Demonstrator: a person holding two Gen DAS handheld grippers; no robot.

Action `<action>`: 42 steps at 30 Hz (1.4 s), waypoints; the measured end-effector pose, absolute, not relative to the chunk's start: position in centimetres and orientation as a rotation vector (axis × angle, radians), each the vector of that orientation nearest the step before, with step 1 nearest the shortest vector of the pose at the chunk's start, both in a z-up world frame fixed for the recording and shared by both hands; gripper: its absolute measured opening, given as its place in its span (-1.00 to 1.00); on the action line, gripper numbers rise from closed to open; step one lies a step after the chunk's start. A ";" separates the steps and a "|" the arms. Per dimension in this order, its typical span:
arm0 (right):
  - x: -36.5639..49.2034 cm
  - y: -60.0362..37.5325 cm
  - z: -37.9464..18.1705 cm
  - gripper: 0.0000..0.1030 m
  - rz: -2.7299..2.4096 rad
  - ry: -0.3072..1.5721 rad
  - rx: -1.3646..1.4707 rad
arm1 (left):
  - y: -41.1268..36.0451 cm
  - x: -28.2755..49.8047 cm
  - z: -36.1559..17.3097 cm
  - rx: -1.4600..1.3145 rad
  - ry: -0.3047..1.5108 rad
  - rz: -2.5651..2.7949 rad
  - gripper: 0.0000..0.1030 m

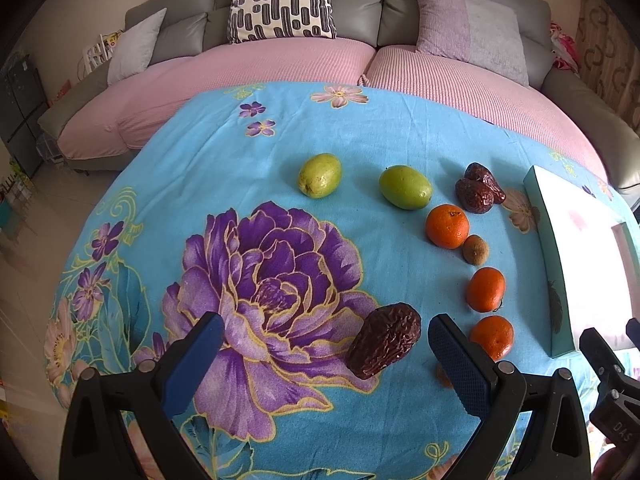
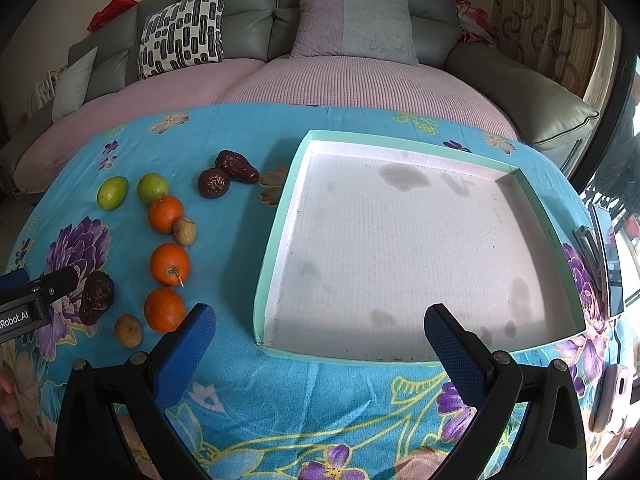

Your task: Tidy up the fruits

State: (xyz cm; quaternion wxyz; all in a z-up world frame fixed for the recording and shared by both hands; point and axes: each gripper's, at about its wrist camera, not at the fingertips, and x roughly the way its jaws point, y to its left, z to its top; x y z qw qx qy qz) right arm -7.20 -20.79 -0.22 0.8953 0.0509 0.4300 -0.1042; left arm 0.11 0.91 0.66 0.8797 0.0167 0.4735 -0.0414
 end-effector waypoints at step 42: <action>-3.8 -15.4 -2.1 -0.31 0.094 0.970 0.154 | 0.0 1.4 -2.4 -0.116 1.155 -0.271 0.07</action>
